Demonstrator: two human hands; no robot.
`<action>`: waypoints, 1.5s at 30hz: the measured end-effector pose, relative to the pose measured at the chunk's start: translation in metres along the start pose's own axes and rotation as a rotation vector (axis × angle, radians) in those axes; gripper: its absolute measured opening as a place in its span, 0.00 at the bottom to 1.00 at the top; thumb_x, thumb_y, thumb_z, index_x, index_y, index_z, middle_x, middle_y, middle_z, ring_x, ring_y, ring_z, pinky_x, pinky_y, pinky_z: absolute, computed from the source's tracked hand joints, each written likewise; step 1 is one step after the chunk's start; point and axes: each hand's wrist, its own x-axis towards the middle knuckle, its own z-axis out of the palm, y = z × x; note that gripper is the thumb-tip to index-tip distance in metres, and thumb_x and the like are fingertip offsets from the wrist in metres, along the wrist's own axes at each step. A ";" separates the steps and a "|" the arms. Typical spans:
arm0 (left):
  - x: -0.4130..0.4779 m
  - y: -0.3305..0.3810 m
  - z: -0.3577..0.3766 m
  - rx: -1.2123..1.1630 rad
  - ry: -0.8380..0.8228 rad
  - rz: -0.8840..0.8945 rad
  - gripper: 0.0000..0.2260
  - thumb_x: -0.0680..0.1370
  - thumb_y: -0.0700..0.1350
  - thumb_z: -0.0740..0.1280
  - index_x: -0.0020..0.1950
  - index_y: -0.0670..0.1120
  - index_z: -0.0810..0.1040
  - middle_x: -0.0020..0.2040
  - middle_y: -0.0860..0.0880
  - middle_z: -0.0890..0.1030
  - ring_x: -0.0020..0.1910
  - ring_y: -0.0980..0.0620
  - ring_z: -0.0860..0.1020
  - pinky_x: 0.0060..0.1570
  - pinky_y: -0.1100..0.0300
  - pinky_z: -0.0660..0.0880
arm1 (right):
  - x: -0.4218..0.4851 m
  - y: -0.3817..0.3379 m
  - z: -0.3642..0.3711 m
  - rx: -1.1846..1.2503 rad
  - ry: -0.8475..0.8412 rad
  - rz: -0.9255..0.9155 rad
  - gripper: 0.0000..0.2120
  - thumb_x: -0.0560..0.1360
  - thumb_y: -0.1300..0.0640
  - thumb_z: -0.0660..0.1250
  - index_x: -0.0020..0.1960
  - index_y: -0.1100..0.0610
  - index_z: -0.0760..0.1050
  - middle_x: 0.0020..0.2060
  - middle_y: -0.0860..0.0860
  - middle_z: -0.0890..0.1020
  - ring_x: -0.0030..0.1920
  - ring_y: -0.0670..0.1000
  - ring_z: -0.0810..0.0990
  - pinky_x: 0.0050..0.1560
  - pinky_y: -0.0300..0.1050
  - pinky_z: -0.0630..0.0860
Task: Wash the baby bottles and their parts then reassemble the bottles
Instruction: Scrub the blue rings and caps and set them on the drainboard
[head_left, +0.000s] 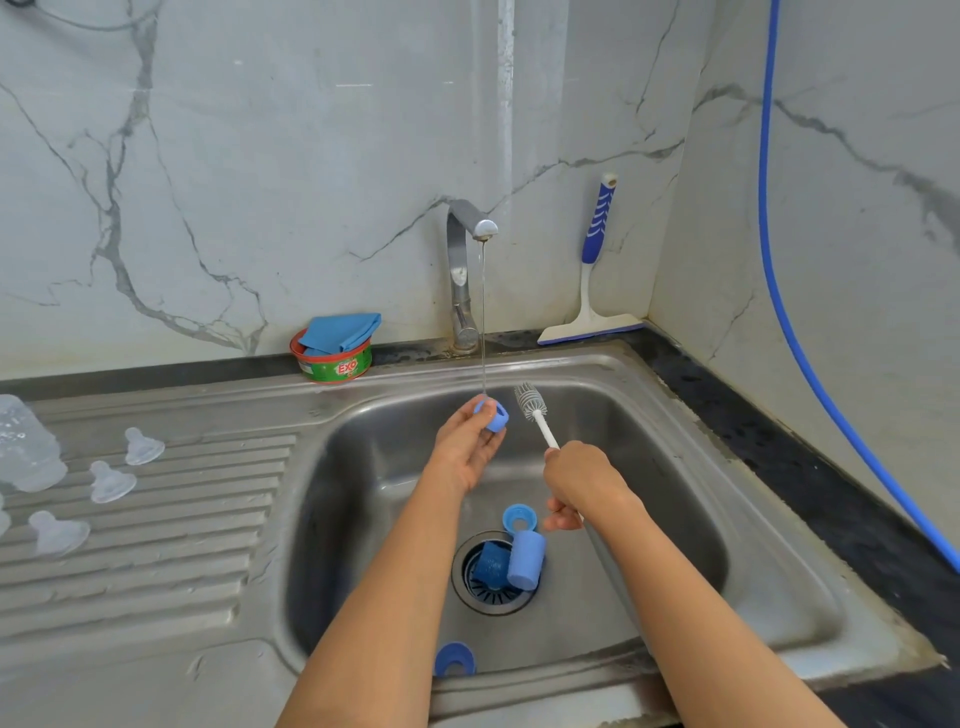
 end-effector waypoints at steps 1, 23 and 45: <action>0.001 0.000 0.000 -0.008 0.012 0.005 0.04 0.78 0.41 0.67 0.53 0.44 0.77 0.51 0.44 0.80 0.47 0.50 0.79 0.53 0.56 0.77 | 0.000 0.000 0.000 -0.002 0.003 0.001 0.15 0.81 0.59 0.54 0.36 0.56 0.63 0.33 0.55 0.73 0.29 0.52 0.76 0.27 0.39 0.76; 0.001 0.006 0.011 -0.196 0.129 -0.082 0.26 0.82 0.57 0.56 0.68 0.37 0.68 0.48 0.41 0.76 0.54 0.45 0.76 0.55 0.52 0.75 | -0.004 -0.004 0.010 -0.374 0.017 -0.162 0.07 0.81 0.58 0.51 0.49 0.60 0.66 0.43 0.57 0.72 0.30 0.49 0.65 0.39 0.46 0.71; -0.017 0.032 0.000 -0.254 0.052 -0.262 0.25 0.76 0.56 0.68 0.53 0.33 0.77 0.45 0.40 0.80 0.45 0.47 0.79 0.39 0.53 0.77 | -0.025 -0.017 0.013 0.309 -0.449 0.043 0.14 0.79 0.57 0.52 0.34 0.54 0.61 0.22 0.47 0.60 0.19 0.43 0.55 0.17 0.32 0.53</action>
